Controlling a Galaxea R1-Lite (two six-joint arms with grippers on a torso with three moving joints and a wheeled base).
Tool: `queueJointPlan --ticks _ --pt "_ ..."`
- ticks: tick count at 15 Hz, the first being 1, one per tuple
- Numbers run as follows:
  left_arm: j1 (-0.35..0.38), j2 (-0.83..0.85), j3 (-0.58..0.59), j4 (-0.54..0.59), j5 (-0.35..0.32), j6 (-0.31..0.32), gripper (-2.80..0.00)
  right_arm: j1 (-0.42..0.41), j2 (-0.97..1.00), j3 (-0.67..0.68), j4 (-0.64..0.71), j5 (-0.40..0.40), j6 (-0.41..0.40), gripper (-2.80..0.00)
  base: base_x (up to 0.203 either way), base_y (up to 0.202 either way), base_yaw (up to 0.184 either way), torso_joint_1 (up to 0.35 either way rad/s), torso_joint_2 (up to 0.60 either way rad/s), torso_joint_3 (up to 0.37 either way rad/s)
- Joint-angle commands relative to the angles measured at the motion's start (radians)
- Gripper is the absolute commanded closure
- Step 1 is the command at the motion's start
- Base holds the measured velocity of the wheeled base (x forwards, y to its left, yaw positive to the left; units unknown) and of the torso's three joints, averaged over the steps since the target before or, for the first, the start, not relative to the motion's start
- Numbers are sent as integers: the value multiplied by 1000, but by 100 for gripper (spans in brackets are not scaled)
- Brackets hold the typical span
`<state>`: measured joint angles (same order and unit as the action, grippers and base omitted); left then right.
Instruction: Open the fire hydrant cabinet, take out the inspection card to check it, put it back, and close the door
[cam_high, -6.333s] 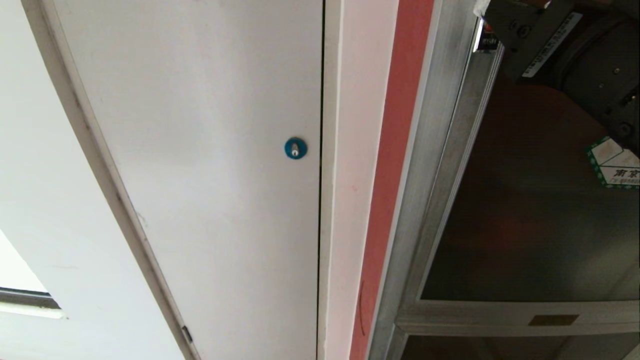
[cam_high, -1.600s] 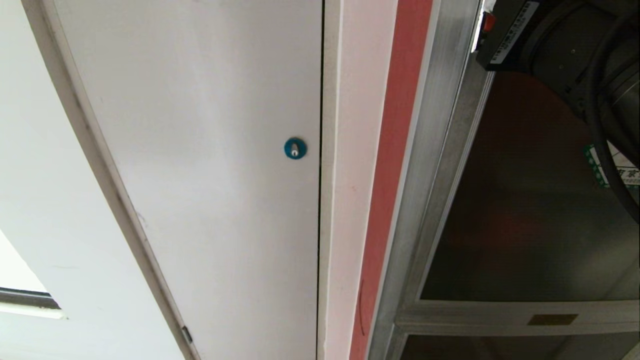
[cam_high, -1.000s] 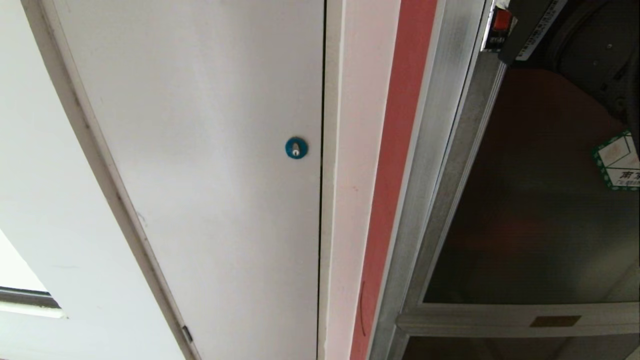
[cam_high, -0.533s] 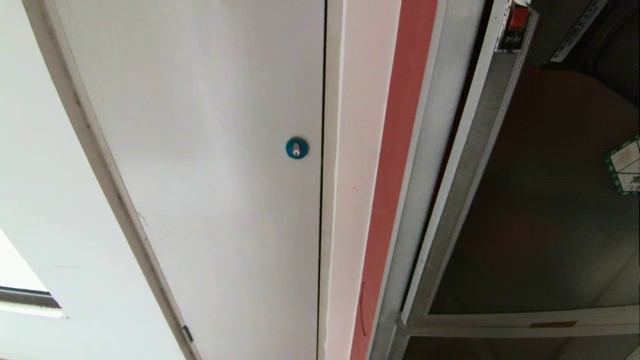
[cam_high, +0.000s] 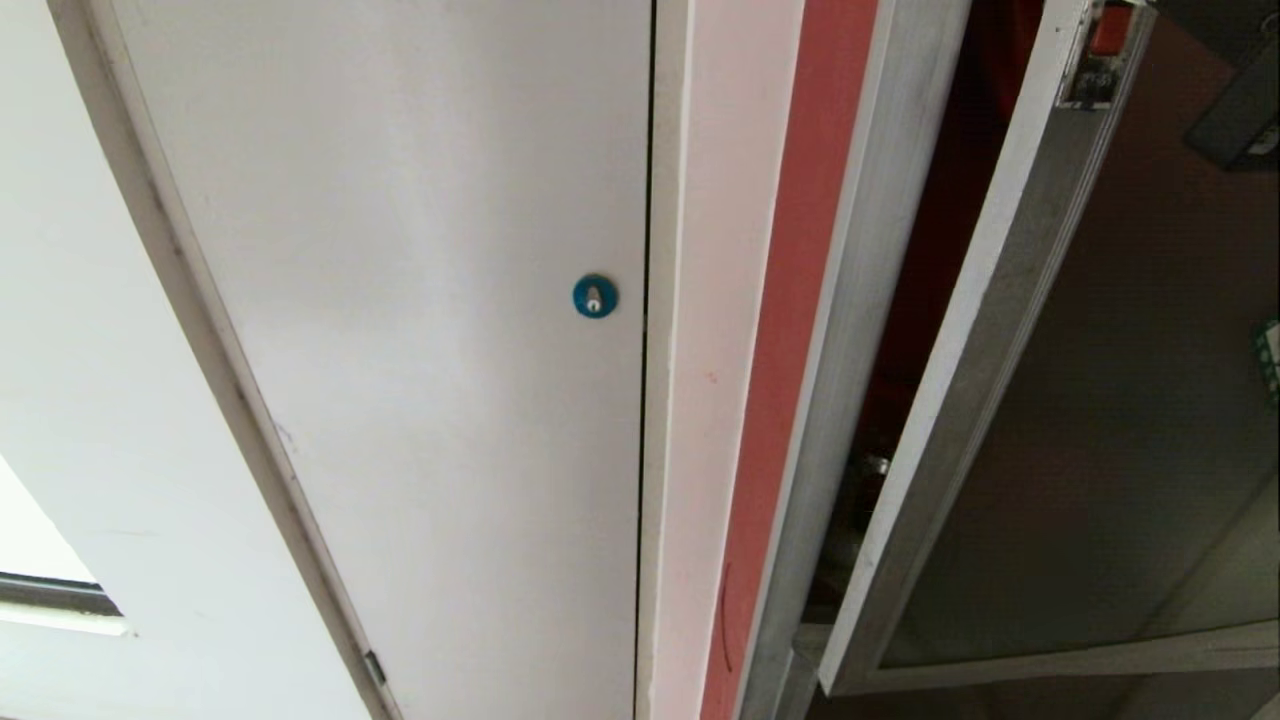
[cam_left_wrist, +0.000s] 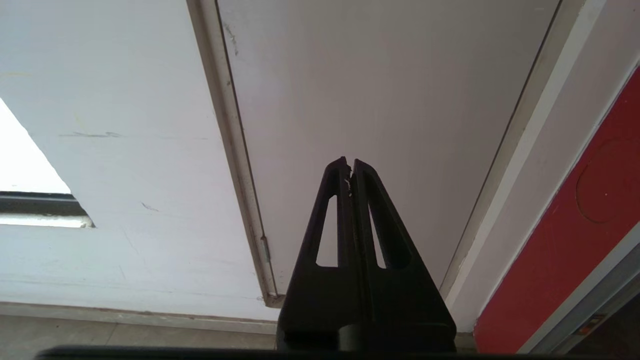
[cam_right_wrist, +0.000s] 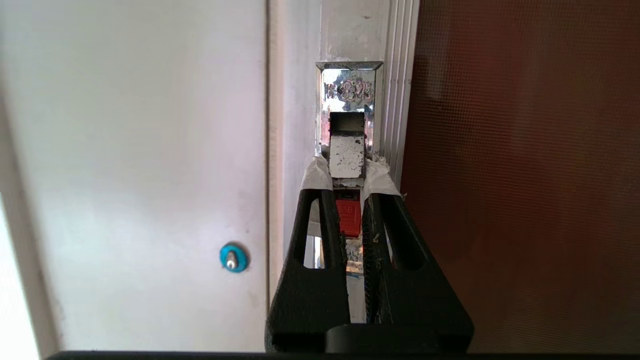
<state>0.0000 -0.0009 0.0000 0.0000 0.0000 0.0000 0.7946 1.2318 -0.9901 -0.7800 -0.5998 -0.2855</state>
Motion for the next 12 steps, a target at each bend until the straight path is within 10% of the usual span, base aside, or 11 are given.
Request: queueJointPlan --ticks 1,6,7,12 --pt "0 1 0 0 0 0 0 2 -41 10 1 -12 -1 0 0 0 0 0 0 0" --pt "0 1 0 0 0 0 0 2 -38 11 4 -12 -3 0 0 0 0 0 0 0" --pt "0 1 0 0 0 0 0 2 -38 10 4 -12 -4 -280 0 0 0 0 0 0" --pt "0 1 0 0 0 0 0 8 -41 13 5 -9 -24 -280 0 0 0 0 0 0"
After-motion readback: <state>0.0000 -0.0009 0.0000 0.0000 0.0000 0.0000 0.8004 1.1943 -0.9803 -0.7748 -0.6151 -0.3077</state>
